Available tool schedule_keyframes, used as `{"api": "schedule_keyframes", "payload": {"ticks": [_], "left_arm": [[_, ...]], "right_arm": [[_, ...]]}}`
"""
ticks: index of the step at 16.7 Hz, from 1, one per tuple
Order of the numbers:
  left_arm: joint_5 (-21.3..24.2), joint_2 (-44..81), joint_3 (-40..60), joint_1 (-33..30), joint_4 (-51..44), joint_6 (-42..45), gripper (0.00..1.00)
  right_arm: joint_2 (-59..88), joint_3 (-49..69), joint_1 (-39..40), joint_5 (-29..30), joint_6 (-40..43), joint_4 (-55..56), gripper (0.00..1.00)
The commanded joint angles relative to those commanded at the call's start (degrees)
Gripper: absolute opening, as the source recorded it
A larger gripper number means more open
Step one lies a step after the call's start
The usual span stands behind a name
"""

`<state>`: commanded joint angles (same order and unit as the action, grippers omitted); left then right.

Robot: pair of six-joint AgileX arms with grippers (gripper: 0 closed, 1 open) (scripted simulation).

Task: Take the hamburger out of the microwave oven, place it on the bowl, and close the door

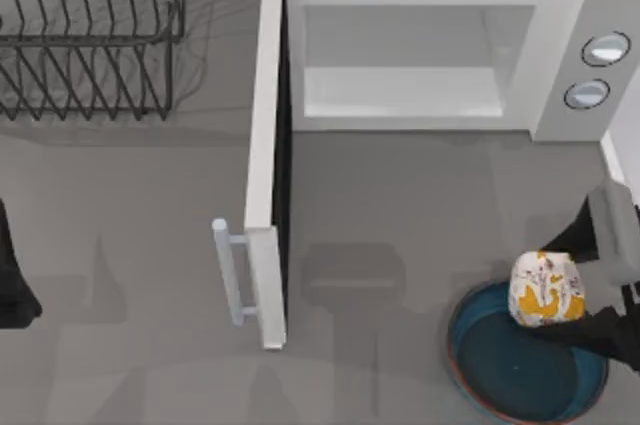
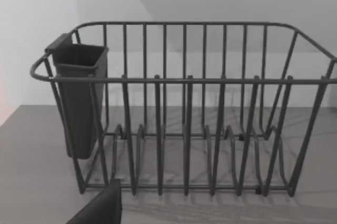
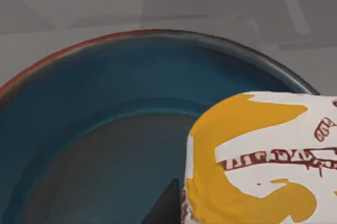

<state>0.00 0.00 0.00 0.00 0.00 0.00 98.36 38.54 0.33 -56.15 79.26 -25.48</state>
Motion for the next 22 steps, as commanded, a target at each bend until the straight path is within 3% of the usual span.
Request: {"api": "schedule_keyframes", "payload": {"ticks": [4,11,15,22], "left_arm": [[0.0,0.0,0.0,0.0,0.0,0.0,1.0],[0.0,0.0,0.0,0.0,0.0,0.0,1.0],[0.0,0.0,0.0,0.0,0.0,0.0,1.0],[0.0,0.0,0.0,0.0,0.0,0.0,1.0]], "right_arm": [[-0.5,-5.1,-5.9,-8.0,8.6,-4.0,0.0],[-0.5,-5.8,-6.8,-9.3,9.3,-4.3,0.0],[0.0,-7.6,-4.5,-9.0,3.8,2.1,0.0],[0.8,-12.2,2.3,-8.6,-13.3,25.5,0.0]]}}
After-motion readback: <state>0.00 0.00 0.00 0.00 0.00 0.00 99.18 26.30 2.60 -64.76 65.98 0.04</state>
